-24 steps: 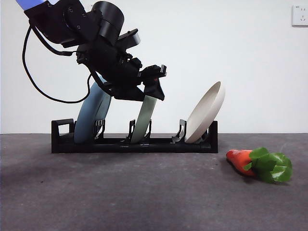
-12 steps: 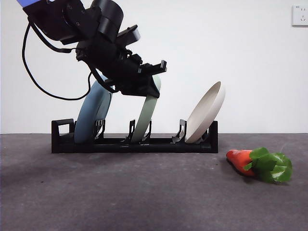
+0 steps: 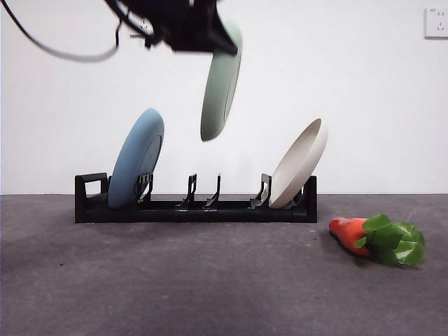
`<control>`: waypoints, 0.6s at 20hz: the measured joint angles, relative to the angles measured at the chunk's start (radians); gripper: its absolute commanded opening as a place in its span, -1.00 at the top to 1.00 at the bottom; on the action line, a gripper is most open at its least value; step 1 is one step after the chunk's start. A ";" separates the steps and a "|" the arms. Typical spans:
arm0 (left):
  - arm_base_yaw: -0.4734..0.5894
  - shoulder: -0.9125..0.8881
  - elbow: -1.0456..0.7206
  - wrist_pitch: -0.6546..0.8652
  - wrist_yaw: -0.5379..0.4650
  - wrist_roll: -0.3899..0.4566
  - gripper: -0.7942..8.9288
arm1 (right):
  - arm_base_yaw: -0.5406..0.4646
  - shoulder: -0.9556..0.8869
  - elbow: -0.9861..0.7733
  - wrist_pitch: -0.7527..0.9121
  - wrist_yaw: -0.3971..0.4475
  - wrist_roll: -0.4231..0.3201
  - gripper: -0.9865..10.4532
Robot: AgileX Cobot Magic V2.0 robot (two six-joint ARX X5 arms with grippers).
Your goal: Take the green plate from the plate rack,put the plate on the table,take the carrot from the table,put the carrot in the plate
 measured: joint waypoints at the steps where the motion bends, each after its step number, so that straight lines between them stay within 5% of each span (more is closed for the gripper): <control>1: -0.024 -0.051 0.000 -0.080 -0.007 0.026 0.85 | 0.000 0.000 0.000 0.000 0.000 0.000 -0.27; 8: -0.249 -0.192 0.000 -0.645 -0.400 0.311 0.85 | 0.000 0.000 0.000 -0.001 0.000 0.000 -0.27; 12: -0.377 -0.163 -0.093 -0.626 -0.520 0.340 0.85 | 0.000 0.000 0.000 -0.001 0.000 0.000 -0.27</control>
